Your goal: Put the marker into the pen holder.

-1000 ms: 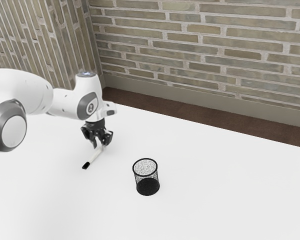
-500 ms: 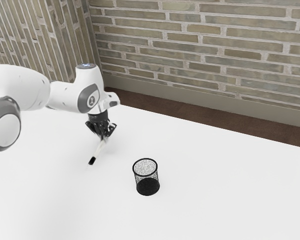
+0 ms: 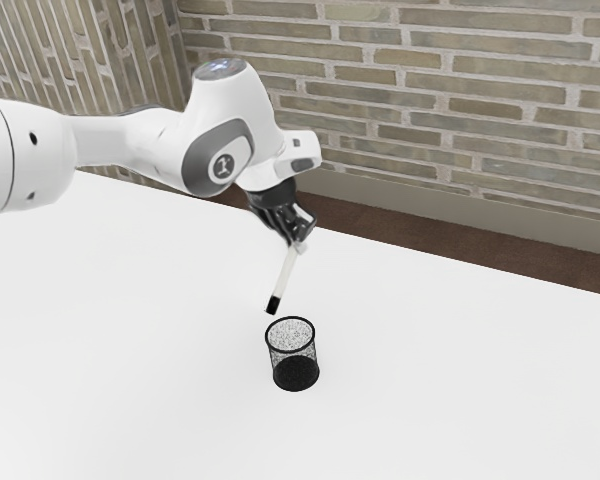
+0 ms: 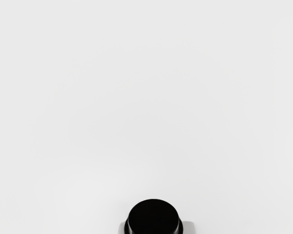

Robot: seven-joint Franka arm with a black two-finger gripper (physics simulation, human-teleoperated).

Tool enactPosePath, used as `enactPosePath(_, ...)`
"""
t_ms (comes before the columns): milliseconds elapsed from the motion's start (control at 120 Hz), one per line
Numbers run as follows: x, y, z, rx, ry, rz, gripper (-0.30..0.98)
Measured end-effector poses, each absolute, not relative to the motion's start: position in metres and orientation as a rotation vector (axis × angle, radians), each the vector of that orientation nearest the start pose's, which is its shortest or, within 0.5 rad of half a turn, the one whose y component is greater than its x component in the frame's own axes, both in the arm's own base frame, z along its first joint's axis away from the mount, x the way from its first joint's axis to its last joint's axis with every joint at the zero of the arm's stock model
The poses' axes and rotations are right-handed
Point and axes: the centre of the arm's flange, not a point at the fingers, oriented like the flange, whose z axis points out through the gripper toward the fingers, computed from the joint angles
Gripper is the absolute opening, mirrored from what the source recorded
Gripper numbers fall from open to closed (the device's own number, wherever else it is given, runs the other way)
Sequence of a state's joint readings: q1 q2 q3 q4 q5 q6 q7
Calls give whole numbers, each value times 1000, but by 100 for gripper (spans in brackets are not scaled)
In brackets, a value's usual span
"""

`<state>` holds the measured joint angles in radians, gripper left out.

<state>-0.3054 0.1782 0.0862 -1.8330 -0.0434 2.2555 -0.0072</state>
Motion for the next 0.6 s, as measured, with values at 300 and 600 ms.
enactPosePath(300,625,-154,420,-3167,283,-338,-10)
enactPosePath(600,611,-155,366,-3171,255,-181,-1)
